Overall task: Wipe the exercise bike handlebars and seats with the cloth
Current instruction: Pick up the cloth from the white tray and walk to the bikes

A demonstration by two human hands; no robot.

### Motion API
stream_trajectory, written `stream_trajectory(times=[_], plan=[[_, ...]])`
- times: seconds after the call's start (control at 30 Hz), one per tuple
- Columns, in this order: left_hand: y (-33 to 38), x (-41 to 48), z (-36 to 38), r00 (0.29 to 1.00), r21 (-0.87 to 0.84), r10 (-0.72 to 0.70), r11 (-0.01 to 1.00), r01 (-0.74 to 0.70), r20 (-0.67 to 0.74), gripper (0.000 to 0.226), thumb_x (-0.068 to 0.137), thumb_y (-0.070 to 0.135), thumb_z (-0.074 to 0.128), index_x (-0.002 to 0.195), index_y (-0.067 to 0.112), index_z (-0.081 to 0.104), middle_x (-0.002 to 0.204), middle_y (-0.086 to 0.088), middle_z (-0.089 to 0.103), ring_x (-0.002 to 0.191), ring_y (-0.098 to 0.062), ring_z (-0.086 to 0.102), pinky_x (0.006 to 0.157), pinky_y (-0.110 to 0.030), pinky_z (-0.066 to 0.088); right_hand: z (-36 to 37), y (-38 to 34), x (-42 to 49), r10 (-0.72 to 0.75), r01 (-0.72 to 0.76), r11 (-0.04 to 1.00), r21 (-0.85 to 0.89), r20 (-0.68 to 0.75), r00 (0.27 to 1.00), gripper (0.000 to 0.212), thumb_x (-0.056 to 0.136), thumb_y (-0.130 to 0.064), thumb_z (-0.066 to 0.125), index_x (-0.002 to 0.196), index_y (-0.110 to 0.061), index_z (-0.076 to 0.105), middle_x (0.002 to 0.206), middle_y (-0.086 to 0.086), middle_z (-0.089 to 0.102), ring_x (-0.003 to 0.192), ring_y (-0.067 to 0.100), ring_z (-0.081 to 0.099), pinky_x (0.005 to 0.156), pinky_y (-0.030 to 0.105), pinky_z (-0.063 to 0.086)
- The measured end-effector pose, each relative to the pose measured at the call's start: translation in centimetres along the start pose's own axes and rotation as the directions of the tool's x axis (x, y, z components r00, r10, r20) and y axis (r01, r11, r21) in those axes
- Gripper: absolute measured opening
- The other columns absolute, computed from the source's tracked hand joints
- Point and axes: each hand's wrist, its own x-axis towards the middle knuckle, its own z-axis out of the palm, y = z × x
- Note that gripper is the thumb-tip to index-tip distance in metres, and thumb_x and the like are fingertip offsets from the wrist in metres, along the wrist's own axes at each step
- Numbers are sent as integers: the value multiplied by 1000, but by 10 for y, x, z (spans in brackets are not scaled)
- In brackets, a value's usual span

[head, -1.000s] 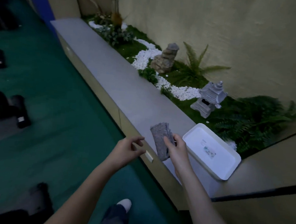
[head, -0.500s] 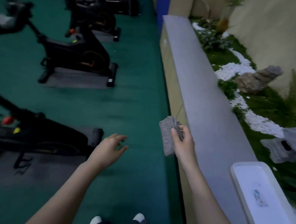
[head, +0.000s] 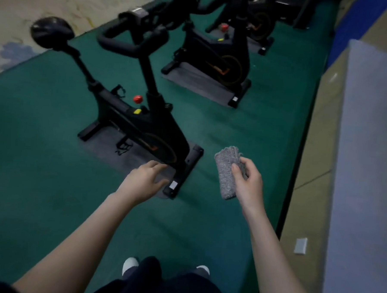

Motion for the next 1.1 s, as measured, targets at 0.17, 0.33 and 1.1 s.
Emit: stream_trajectory(times=[0.17,0.33,1.1], plan=[[-85,-35,-13,995,4,-92,996,93,-35,52,94,44,50,139,20,44,141,-1,46,128,-22,43,102,-37,36,80,-18,-28,-39,48,995,-90,101,994,23,94,-20,57,116,-15,59,109,-3,62,105,16,58,89,32,47],[-168,-69,-25,982,-54,-180,983,177,-65,47,94,44,50,133,18,52,138,0,49,126,-21,45,100,-36,35,159,-25,-57,-44,73,982,-176,165,985,20,94,-21,57,114,-20,59,99,-14,56,96,4,51,78,12,38],[-379,-87,-98,766,-260,-637,755,601,-79,51,96,44,47,139,17,45,142,-1,46,130,-21,42,107,-36,33,422,-104,20,-92,202,965,-168,502,860,11,95,-28,55,105,-32,55,92,-24,56,86,-19,52,75,17,40]])
